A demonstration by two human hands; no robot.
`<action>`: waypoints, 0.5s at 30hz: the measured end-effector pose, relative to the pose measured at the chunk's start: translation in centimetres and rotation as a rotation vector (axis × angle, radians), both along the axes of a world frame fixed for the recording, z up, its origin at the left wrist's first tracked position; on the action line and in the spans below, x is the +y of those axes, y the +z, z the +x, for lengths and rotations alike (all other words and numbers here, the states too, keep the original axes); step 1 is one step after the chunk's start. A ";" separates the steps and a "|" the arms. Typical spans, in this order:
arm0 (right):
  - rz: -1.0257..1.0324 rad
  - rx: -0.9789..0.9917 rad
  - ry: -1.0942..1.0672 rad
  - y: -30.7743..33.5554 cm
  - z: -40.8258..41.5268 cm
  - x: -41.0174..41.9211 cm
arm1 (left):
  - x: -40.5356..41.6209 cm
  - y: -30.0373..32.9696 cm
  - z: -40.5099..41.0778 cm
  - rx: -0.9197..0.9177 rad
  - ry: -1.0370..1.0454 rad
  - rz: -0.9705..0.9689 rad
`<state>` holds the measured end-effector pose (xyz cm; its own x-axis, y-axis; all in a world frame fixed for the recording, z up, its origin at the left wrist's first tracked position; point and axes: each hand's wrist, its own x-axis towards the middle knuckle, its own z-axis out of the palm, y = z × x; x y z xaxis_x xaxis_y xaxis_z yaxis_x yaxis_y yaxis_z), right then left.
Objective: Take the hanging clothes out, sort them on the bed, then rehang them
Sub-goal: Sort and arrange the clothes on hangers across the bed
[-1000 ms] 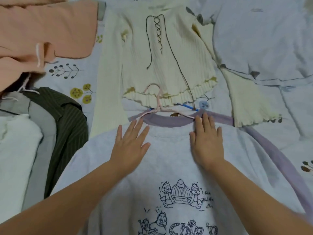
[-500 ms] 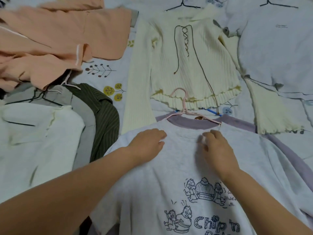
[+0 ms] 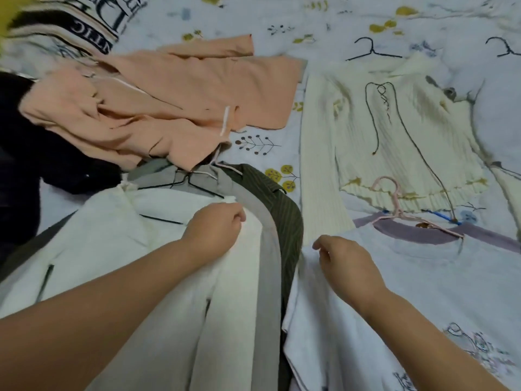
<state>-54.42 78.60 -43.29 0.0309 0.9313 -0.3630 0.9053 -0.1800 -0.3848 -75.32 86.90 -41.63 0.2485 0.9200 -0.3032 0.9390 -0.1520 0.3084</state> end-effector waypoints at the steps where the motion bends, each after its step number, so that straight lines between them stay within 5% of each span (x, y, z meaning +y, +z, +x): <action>1: 0.022 0.007 0.015 0.2 -1.7 0.8 | 0.3 0.0 -2.0 0.014 0.036 0.015; 10: 0.170 0.003 0.164 -2.5 -13.3 7.1 | 4.3 -3.0 -17.6 0.208 0.278 0.118; 15: 0.100 -0.187 0.077 -5.0 -16.1 9.1 | 7.4 -6.3 -22.7 0.306 0.300 0.051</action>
<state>-70.56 87.68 -48.28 0.0167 0.9646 -0.2633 0.9721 -0.0774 -0.2216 -98.02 94.35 -47.89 -0.1265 0.9535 -0.2735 0.9910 0.1337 0.0077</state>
